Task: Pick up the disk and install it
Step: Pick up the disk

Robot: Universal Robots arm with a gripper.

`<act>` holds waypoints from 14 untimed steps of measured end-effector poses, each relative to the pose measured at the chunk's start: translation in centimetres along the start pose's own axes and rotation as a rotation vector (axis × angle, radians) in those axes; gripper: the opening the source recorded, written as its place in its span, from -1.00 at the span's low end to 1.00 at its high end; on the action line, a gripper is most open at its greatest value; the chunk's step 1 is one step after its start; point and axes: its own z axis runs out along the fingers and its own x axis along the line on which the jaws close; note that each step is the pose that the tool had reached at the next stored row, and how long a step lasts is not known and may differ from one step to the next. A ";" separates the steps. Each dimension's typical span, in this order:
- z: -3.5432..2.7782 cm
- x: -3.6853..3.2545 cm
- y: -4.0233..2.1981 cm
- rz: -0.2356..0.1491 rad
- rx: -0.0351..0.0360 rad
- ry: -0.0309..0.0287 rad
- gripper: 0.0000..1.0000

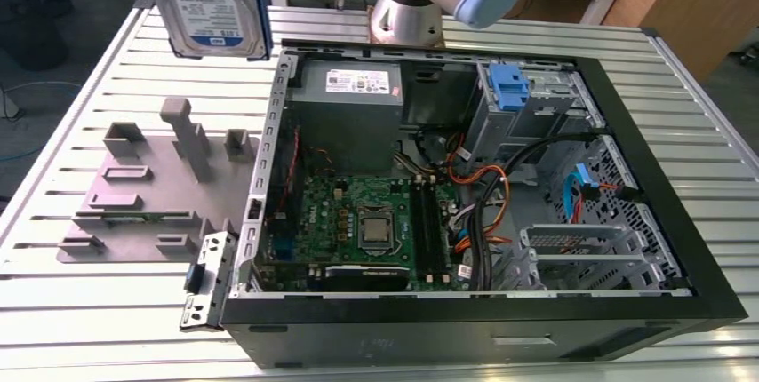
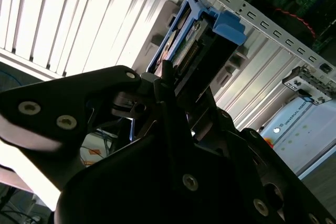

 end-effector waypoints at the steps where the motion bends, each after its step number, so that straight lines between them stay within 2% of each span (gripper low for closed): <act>1: -0.01 0.00 -0.25 0.000 0.0000 0.0000 -0.31; 14: -0.09 -0.04 -3.46 0.000 0.0000 0.0000 -0.31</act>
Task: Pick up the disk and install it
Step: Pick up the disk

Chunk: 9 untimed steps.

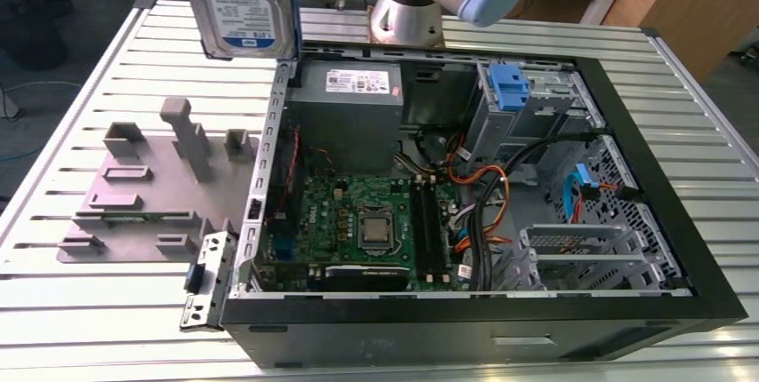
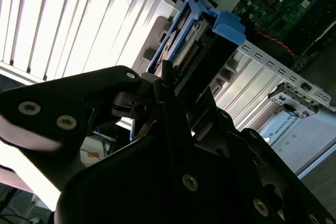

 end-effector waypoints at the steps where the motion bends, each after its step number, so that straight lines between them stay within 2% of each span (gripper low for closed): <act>1: -0.01 0.00 -0.23 0.000 0.0000 0.0000 -0.31; 9: -0.04 -0.03 -2.12 0.000 0.0001 -0.0001 -0.31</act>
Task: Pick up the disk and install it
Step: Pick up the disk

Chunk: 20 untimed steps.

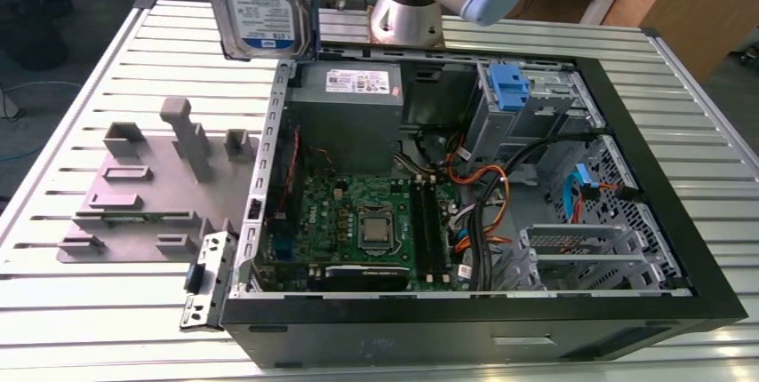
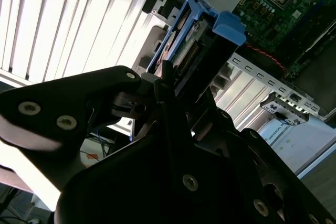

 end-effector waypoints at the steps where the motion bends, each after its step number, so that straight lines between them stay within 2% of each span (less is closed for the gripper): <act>1: 0.00 0.00 -0.23 0.000 0.0000 0.0000 -0.31; 20: -0.09 -0.05 -4.68 0.000 -0.0001 0.0002 -0.31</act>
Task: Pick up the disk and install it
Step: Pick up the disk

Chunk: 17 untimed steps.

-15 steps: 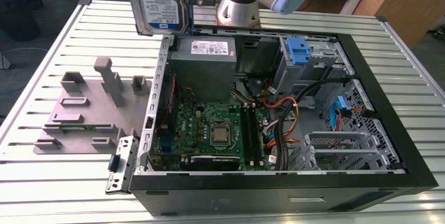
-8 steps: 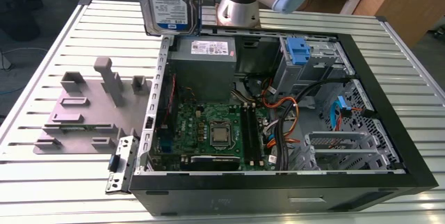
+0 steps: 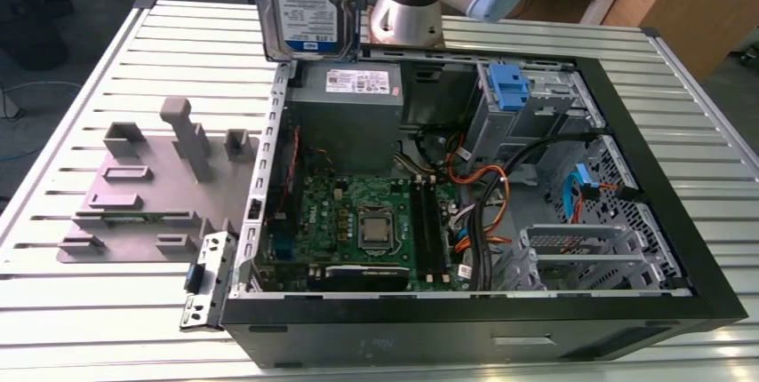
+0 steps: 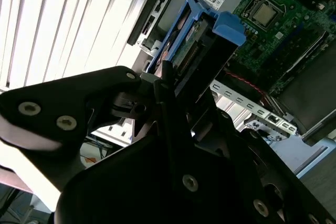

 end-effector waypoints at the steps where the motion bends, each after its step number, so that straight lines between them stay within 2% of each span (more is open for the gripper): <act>1: 0.00 0.00 -0.24 0.000 0.0000 -0.0001 -0.31; 17: -0.08 -0.05 -4.37 0.000 0.0001 -0.0001 -0.31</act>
